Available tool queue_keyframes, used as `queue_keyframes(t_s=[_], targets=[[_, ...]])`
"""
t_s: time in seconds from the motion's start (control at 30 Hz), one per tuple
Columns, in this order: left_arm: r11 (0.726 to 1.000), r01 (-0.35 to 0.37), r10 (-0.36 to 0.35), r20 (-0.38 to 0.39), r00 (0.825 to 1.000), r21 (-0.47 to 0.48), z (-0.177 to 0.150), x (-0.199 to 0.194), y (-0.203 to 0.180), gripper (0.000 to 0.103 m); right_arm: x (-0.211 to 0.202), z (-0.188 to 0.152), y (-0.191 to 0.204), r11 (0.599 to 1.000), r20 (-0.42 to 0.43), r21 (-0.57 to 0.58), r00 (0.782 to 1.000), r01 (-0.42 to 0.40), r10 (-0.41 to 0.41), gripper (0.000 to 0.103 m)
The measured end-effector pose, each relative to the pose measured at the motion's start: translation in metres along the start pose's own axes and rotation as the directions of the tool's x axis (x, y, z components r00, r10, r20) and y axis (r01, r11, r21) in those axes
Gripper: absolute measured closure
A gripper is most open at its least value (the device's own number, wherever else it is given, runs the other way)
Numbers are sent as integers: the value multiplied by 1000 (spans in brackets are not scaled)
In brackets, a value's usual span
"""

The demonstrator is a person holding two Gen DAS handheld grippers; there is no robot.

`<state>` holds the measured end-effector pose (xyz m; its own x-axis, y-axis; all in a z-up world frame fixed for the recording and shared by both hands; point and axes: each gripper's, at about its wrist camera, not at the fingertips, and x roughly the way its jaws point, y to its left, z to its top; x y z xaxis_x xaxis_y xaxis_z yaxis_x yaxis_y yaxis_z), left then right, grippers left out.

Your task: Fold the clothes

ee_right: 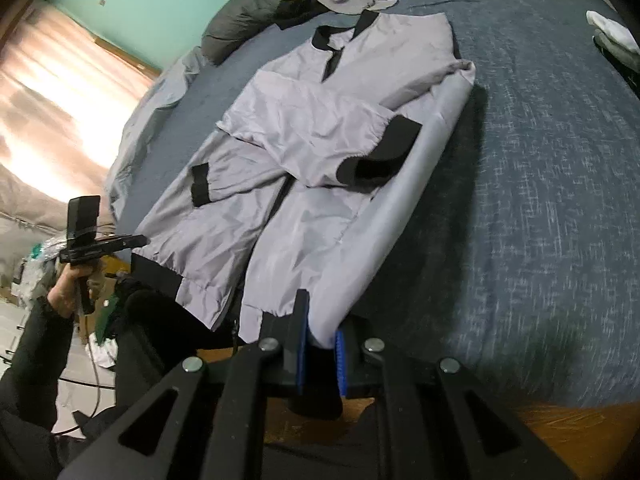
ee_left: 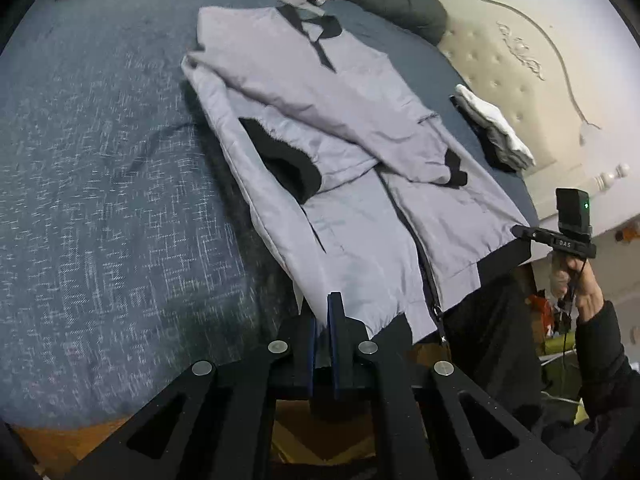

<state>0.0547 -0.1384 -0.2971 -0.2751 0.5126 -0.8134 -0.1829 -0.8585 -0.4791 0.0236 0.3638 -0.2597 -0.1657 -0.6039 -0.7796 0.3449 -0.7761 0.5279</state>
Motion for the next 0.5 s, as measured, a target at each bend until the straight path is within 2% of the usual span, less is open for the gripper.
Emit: queue_keyframes(t_s=[0.33,0.5], targets=[[997,-7,4,41,999,73,-6,-39,-30,98,-7,3,20,996,-5,-46,997,-77,77,93],[998,1,-4,41,999,63,4,-35,-33,98,-10,16,13,993,10,-32,994,-112,112,93]])
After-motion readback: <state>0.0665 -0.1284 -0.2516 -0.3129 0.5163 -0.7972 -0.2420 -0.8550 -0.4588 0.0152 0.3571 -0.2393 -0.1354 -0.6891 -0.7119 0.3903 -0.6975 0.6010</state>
